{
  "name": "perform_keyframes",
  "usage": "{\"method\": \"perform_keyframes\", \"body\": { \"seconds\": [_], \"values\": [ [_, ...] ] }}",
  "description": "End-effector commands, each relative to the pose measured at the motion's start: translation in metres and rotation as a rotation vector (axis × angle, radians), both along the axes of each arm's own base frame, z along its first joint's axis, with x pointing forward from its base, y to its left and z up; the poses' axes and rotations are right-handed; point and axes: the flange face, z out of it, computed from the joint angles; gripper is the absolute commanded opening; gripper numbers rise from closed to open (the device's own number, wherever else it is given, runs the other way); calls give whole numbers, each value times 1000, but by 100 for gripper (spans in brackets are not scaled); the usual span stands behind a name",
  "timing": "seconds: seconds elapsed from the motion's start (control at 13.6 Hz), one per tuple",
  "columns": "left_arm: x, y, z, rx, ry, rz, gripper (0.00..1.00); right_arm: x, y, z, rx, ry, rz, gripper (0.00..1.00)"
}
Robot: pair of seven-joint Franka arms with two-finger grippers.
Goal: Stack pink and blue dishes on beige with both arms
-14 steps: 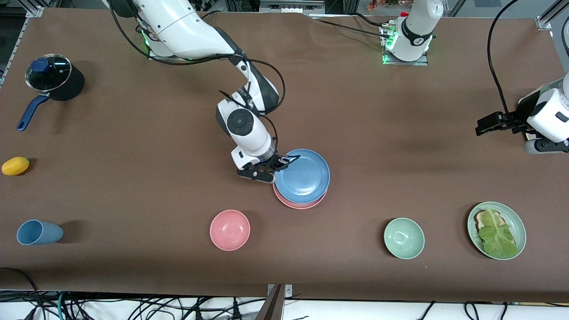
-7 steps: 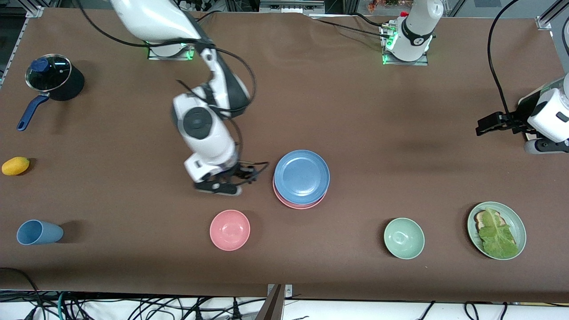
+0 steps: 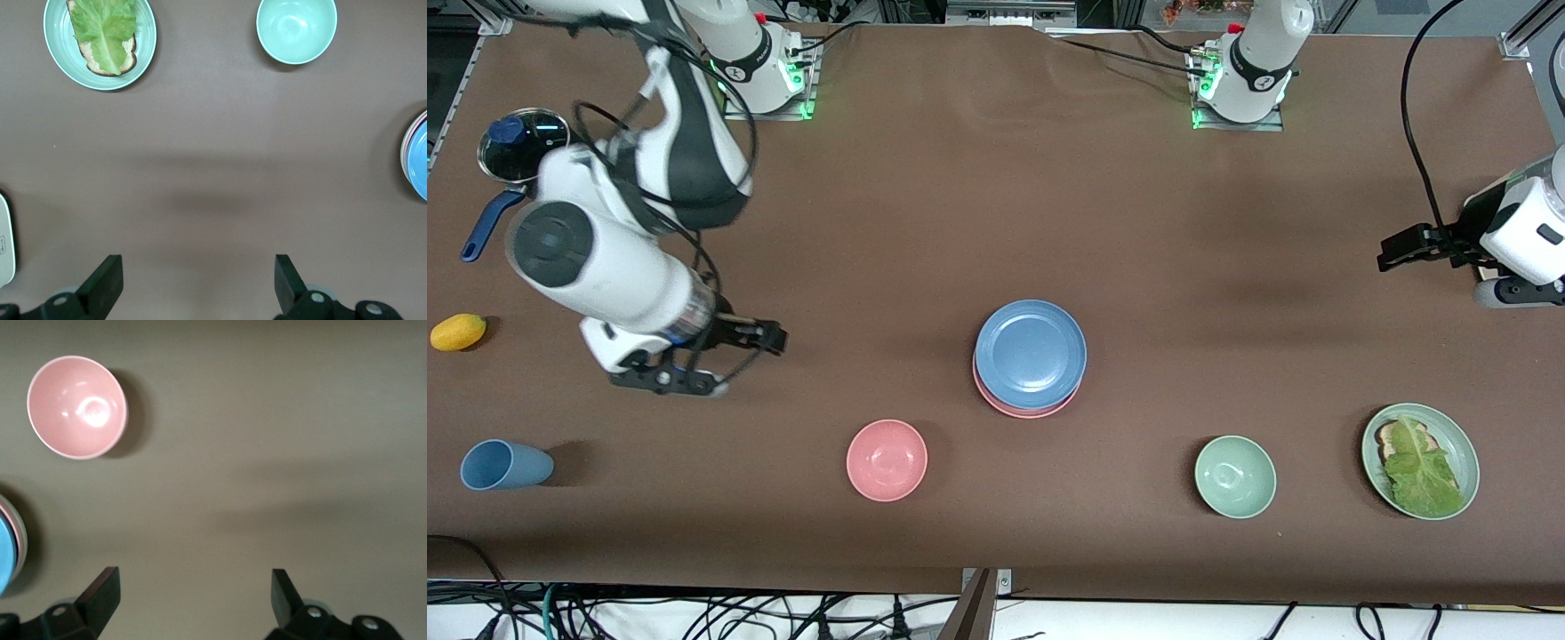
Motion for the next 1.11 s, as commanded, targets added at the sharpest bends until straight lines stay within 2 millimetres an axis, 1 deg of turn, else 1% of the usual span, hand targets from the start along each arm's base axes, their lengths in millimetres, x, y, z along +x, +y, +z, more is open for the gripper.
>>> {"method": "perform_keyframes", "body": {
  "seconds": [0.0, 0.07, 0.15, 0.22, 0.37, 0.59, 0.74, 0.81, 1.03],
  "values": [
    [-1, -2, 1, -10, -5, -17, 100, -28, -25, 48, -3, 17, 13, 100],
    [-1, -3, 1, -10, -5, -15, 100, -34, -29, 58, -3, 19, 11, 100],
    [-1, -3, 1, -10, -5, -15, 100, -40, -39, 68, -4, 22, 20, 100],
    [-1, -2, 1, -10, -5, -14, 100, -46, -43, 74, -4, 22, 43, 100],
    [-1, -3, 1, -10, -5, -15, 100, -54, -71, 83, 5, 27, 44, 100],
    [0, -4, -2, -10, 0, -14, 100, -62, -97, 97, 30, 41, 56, 100],
    [0, -4, -2, -10, 0, -14, 100, -64, -99, 104, 13, 38, 76, 100],
    [0, -5, -2, -10, 0, -15, 100, -63, -99, 103, -15, 36, 74, 100],
    [0, -5, -2, -10, 0, -15, 100, -59, -102, 103, -8, 34, 71, 100]
  ]
}}
